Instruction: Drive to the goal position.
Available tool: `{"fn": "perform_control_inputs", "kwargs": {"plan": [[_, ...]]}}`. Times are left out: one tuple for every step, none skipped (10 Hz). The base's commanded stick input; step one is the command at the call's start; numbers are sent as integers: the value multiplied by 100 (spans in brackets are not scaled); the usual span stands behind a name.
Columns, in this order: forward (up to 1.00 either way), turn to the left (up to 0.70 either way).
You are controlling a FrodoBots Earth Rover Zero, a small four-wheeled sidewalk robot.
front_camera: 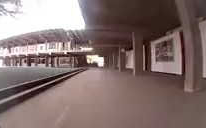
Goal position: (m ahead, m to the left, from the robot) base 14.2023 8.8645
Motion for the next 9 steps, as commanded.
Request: {"fn": "perform_control_inputs", "kwargs": {"plan": [[50,0],[50,0],[50,0],[50,0],[50,0],[50,0],[50,0],[50,0],[50,0]]}}
